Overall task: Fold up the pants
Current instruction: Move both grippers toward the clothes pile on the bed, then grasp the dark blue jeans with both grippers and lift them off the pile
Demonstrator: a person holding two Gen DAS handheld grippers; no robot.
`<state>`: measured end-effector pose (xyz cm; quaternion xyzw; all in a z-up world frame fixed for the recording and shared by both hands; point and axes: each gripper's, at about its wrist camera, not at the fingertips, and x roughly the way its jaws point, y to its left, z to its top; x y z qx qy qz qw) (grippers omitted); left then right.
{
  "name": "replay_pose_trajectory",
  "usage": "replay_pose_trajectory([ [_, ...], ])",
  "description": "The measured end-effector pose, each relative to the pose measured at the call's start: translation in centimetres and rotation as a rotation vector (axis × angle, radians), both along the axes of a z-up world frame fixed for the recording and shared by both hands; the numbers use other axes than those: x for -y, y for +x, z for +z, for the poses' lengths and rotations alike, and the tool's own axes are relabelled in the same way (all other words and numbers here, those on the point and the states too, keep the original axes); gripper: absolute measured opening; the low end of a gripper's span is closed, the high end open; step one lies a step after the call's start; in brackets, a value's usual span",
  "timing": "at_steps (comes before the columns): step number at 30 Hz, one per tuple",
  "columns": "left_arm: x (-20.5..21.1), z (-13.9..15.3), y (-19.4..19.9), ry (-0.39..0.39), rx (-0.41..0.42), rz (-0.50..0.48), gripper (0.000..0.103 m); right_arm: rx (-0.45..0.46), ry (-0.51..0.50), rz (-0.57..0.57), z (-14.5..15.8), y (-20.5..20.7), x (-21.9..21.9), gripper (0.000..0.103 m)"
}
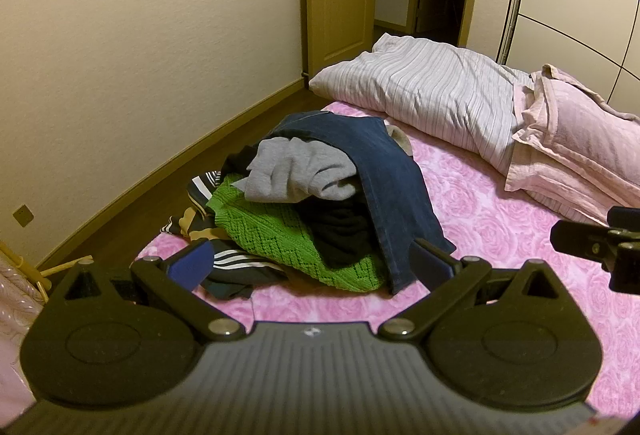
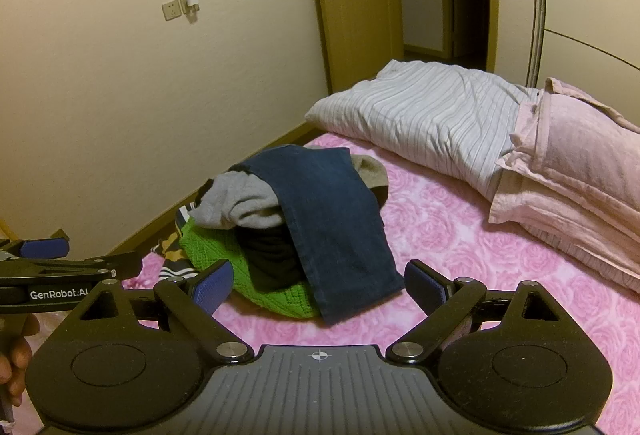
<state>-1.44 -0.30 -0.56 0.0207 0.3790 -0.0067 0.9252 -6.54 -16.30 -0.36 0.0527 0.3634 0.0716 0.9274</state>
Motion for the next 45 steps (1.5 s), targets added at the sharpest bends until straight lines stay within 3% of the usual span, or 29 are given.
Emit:
replay_pose_trajectory([
  [19, 0.1, -0.7, 0.1, -0.021, -0.038, 0.006, 0.102, -0.022, -0.008, 0.029, -0.9, 0.6, 1.0, 0.09],
  [30, -1.9, -0.3, 1.5, -0.019, -0.032, 0.01, 0.102, 0.019, -0.028, 0.123, -1.5, 3.9, 1.6, 0.09],
  [36, -5.1, -0.9, 6.5, -0.022, -0.025, -0.014, 0.102, 0.029, -0.076, 0.161, -2.6, 8.4, -0.7, 0.09],
  [43, -8.0, -4.7, 17.1, 0.051, -0.043, -0.14, 0.102, 0.072, -0.128, 0.222, -5.4, 17.1, -5.4, 0.089],
  [45, -8.8, -5.9, 20.2, 0.052, -0.034, -0.179, 0.102, 0.077, -0.181, 0.263, -6.6, 20.3, -7.4, 0.081],
])
